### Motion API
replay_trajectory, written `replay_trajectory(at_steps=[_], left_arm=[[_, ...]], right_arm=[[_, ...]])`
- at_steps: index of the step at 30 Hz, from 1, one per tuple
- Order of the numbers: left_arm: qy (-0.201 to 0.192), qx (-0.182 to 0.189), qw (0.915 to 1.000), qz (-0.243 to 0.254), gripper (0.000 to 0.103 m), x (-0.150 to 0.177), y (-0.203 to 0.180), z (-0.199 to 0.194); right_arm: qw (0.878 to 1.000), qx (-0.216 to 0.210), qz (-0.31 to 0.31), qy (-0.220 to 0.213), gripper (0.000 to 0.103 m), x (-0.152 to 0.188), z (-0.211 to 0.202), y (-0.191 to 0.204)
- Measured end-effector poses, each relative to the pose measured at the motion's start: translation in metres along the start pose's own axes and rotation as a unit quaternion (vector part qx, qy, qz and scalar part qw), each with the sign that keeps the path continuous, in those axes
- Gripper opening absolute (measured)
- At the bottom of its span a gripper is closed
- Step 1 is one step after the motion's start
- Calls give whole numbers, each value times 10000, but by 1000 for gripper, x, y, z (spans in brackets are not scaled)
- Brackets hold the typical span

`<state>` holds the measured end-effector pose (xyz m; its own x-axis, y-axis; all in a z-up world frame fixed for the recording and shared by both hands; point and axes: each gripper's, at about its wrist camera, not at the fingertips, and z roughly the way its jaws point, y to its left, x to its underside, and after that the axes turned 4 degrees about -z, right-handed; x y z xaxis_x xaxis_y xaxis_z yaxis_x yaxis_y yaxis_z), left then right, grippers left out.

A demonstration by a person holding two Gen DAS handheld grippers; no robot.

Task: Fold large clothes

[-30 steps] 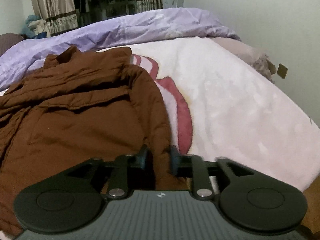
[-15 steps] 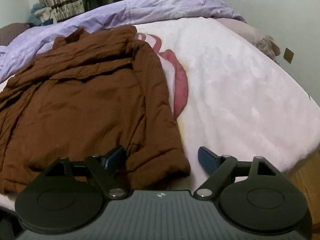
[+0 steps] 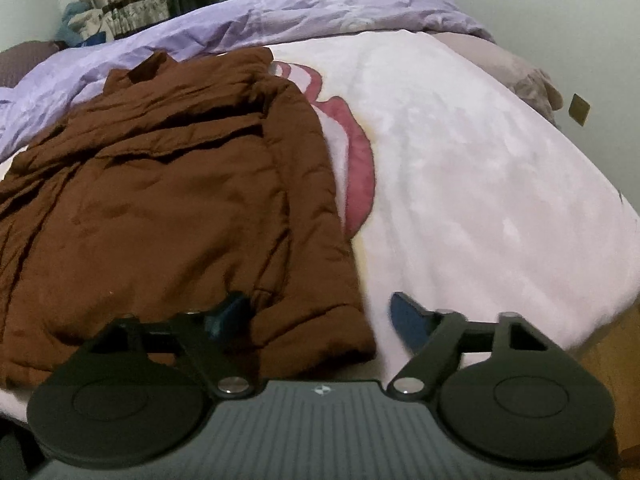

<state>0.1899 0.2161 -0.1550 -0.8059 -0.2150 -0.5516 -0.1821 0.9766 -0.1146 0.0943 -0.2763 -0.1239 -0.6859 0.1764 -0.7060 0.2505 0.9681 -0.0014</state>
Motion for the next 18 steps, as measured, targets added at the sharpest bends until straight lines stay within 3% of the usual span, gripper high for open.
replay_trajectory(at_steps=[3, 4, 6, 7, 8, 12, 18], left_arm=[[-162, -110, 9998, 39, 74, 5, -13, 0], [-198, -123, 9997, 5, 69, 5, -15, 0], [-223, -63, 9997, -54, 48, 4, -18, -2], [-216, 15, 9997, -83, 29, 2, -19, -4], [-207, 55, 9997, -80, 20, 1, -21, -6], [-373, -95, 9991, 161, 13, -7, -35, -18], [-1055, 8, 9943, 127, 12, -46, -43, -44]], right_arm=[[10000, -42, -43, 0, 51, -2, -1, 8], [10000, -52, -26, 3, 50, -2, -2, 10], [10000, -2, 55, 2, 41, -2, -3, 12], [10000, 5, 56, -6, 37, -2, -4, 14], [10000, 1, 78, -28, 31, -2, -5, 15], [9998, -23, 177, -98, 20, -7, -14, 17], [9962, -233, 123, -833, 20, -45, -39, 25]])
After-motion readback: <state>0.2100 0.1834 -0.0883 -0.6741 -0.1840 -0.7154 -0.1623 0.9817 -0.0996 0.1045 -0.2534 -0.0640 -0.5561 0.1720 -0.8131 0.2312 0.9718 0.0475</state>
